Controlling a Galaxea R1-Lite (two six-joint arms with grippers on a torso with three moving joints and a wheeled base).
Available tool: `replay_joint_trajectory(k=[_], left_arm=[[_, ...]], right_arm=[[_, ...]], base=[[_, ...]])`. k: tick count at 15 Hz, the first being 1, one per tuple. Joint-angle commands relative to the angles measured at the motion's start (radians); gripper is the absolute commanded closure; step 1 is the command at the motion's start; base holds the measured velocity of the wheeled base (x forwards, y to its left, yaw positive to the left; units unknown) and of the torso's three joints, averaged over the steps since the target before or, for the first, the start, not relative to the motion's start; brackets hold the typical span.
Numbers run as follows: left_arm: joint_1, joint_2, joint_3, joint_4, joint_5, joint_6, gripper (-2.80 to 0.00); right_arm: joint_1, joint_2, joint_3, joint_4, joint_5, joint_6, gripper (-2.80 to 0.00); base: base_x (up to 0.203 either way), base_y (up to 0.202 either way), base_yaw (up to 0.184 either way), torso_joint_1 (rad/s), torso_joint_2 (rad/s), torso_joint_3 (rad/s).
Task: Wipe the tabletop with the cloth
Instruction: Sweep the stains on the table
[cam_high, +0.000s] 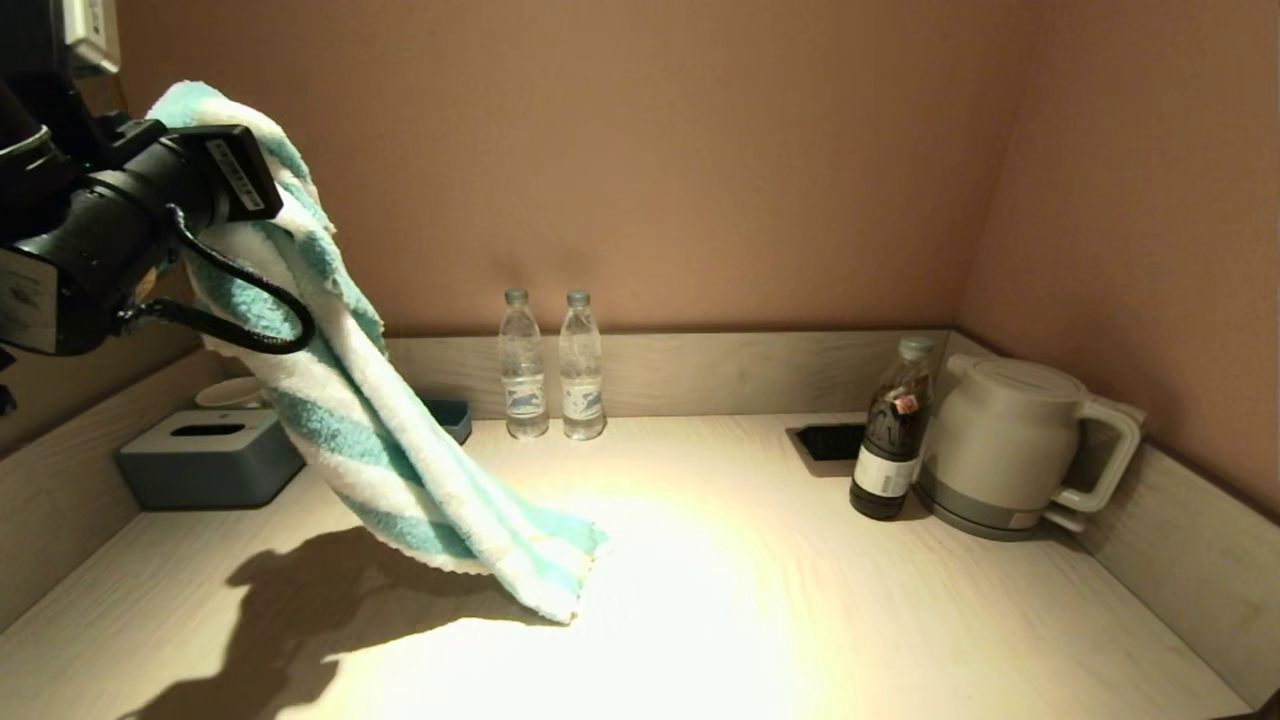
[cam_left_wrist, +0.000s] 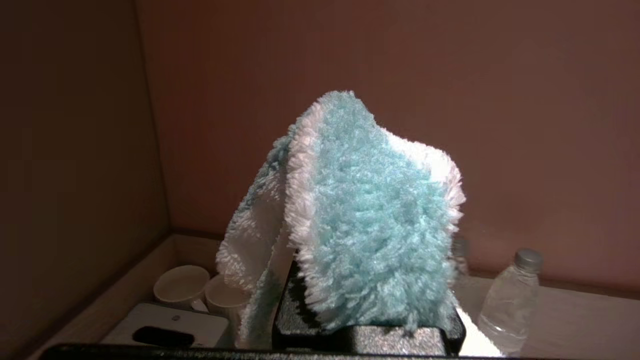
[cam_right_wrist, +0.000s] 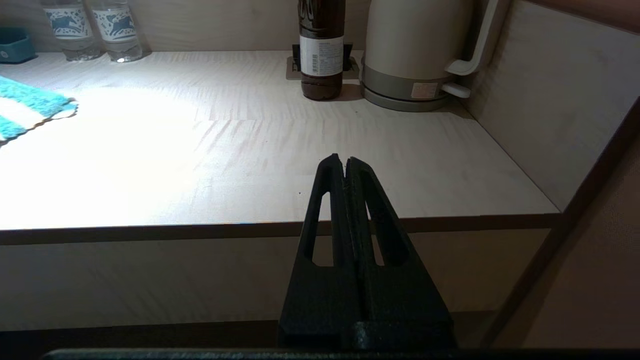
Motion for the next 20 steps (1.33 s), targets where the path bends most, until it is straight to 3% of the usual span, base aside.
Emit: replay_joint_trajectory(k=[1, 4, 9, 12, 20], left_arm=[[0.042, -0.012, 0.001, -0.004, 0.004, 0.011, 0.0], [0.143, -0.011, 0.001, -0.004, 0.001, 0.03, 0.0], [0.149, -0.008, 0.019, 0.008, 0.002, 0.044, 0.0], [0.145, 0.004, 0.083, 0.088, -0.001, 0.055, 0.0], [0.144, 0.058, 0.178, 0.302, 0.014, -0.025, 0.0]], right_arm=[[0.0, 0.001, 0.0, -0.001, 0.0, 0.0, 0.0], [0.0, 0.001, 0.0, -0.001, 0.0, 0.0, 0.0], [0.0, 0.001, 0.0, -0.001, -0.001, 0.0, 0.0], [0.0, 0.001, 0.0, -0.001, 0.0, 0.0, 0.0], [0.0, 0.001, 0.0, -0.001, 0.0, 0.0, 0.0]], base=[[0.0, 0.0, 0.0, 0.0, 0.0, 0.0], [0.0, 0.0, 0.0, 0.0, 0.0, 0.0], [0.0, 0.0, 0.0, 0.0, 0.0, 0.0], [0.0, 0.0, 0.0, 0.0, 0.0, 0.0], [0.0, 0.0, 0.0, 0.0, 0.0, 0.0]])
